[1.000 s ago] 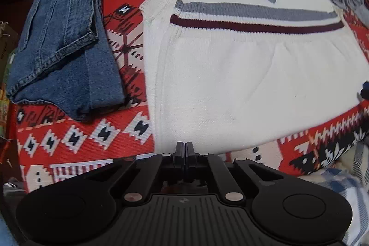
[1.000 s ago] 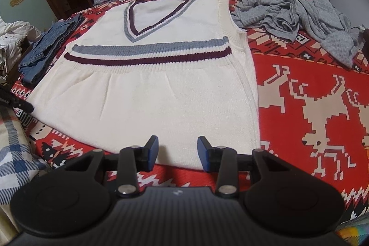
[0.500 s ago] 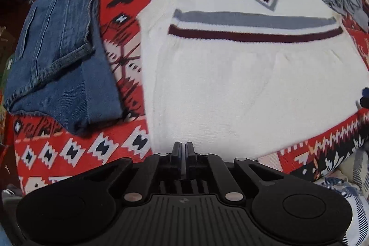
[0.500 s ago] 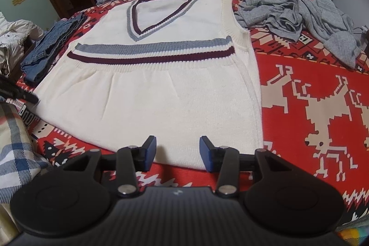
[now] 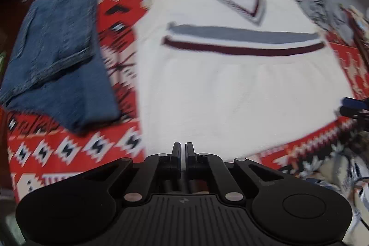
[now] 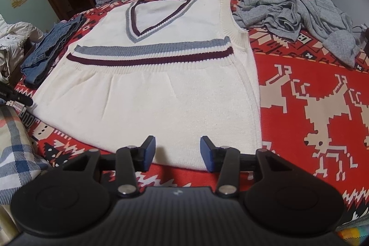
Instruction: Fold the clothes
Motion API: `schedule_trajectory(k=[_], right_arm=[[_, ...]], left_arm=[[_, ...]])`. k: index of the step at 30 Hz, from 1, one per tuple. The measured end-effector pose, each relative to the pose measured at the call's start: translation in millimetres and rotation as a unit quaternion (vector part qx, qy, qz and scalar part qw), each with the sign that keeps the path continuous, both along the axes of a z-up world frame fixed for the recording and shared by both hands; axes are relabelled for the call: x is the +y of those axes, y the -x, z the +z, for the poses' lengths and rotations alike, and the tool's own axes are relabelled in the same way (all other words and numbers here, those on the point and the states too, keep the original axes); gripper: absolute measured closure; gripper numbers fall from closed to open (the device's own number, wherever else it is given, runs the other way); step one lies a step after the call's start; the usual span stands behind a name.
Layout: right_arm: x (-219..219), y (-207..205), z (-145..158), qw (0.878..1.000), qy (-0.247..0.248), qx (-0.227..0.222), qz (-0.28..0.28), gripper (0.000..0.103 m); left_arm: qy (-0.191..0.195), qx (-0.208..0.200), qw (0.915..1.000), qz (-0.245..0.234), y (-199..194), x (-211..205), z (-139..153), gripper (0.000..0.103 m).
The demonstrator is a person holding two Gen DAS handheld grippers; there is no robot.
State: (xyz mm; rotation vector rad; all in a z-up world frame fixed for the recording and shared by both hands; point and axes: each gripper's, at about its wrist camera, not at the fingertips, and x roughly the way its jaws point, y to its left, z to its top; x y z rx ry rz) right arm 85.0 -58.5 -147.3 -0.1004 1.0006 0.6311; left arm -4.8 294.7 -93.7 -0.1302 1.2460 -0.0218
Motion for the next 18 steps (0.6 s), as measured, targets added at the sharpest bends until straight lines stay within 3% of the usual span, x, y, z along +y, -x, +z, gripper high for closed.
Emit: schedule_trajectory(k=[6, 12, 18], right_arm=[[1.3, 0.9, 0.0, 1.0, 0.001, 0.0, 0.004, 0.055], [1.1, -0.4, -0.5, 1.0, 0.001, 0.001, 0.005, 0.055], [3.1, 0.9, -0.3, 1.0, 0.002, 0.001, 0.008, 0.055]], left_arm=[[-0.025, 0.029, 0.9986, -0.037, -15.6, -24.2, -24.1, 0.099], [-0.028, 0.051, 0.9972, -0.046, -0.1, -19.3, -23.0, 0.099], [0.012, -0.008, 0.9975, -0.069, -2.5, -42.2, -3.3, 0.099]])
